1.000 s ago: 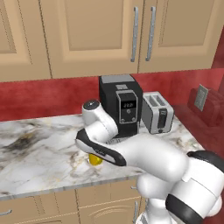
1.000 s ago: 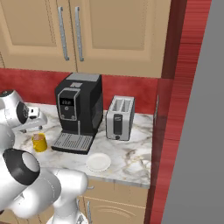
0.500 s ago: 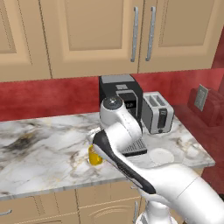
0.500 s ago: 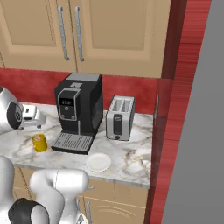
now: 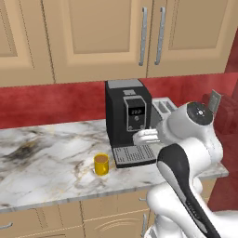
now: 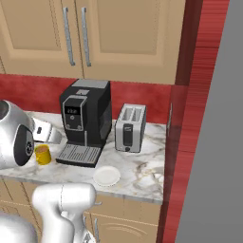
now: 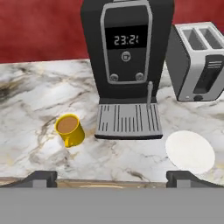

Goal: Take a sugar cube from the saucer and place it inside the coffee. Then, grab milk from the fridge and place it next to the coffee on the counter to sweeten the coffee.

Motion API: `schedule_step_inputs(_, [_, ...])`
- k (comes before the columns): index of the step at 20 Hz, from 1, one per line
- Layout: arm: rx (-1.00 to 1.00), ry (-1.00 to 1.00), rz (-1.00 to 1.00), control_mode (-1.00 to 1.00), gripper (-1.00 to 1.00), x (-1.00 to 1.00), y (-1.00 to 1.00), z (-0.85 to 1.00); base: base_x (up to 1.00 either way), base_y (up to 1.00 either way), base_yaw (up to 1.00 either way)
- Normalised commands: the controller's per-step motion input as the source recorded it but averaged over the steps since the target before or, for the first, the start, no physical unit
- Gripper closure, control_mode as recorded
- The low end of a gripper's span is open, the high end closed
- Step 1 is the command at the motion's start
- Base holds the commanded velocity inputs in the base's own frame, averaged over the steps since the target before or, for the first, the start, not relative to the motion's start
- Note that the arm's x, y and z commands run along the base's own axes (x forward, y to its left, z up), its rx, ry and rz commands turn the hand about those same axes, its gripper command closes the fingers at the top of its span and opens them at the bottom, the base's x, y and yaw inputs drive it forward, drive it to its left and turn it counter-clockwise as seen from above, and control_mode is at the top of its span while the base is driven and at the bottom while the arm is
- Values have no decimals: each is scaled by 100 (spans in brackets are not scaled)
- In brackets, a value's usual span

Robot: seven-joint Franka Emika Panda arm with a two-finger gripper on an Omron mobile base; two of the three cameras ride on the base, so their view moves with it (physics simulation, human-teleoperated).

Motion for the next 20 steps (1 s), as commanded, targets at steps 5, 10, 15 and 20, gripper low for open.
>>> schedule_step_inputs(5, [13,-18,-1,-100,-100,-23,-40,61,0,0,0])
schedule_step_inputs(10, [0,0,0,-100,-100,-2,-1,0,0,0,0])
schedule_step_inputs(15, [0,0,1,100,-100,-17,0,0,-36,8,8])
schedule_step_inputs(20, [0,0,0,100,-100,0,0,0,-70,3,17])
